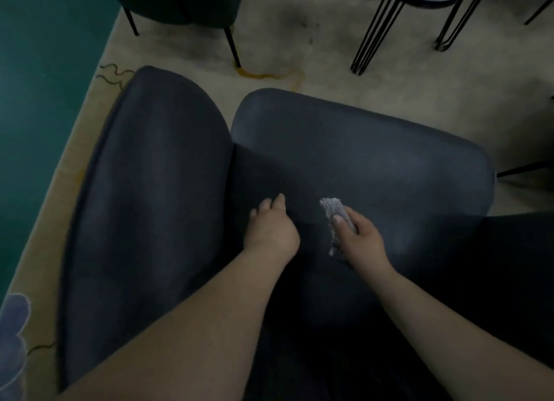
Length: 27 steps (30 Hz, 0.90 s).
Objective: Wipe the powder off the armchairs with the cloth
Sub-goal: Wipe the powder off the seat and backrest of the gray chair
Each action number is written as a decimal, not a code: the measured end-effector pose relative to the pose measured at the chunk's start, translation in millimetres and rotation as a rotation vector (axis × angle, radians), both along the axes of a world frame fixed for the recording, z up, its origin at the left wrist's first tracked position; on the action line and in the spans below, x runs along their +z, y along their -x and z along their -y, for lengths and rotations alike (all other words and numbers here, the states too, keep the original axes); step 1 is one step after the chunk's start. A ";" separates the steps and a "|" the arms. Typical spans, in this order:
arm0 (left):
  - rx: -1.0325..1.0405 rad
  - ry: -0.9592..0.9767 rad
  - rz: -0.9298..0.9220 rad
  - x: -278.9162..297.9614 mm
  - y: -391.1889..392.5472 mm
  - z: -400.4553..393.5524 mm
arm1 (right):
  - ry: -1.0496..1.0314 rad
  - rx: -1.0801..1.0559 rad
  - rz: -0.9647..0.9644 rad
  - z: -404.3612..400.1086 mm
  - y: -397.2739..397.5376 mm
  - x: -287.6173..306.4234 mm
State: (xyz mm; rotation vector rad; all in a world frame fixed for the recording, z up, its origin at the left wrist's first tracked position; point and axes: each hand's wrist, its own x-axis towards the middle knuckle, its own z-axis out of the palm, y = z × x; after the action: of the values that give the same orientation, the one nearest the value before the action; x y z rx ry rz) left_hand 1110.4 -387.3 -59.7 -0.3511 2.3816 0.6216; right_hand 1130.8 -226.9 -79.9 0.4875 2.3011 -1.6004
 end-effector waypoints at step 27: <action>0.125 0.093 -0.152 -129.6 -8.4 -13.3 | -0.492 0.196 -0.393 -0.4 83.9 -139.8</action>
State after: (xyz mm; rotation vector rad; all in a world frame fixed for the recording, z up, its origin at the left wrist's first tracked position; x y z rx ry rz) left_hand 1118.8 -373.9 -189.3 -0.5134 2.5541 0.6151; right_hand 1046.9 -226.5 -219.7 0.0369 2.9440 -1.1066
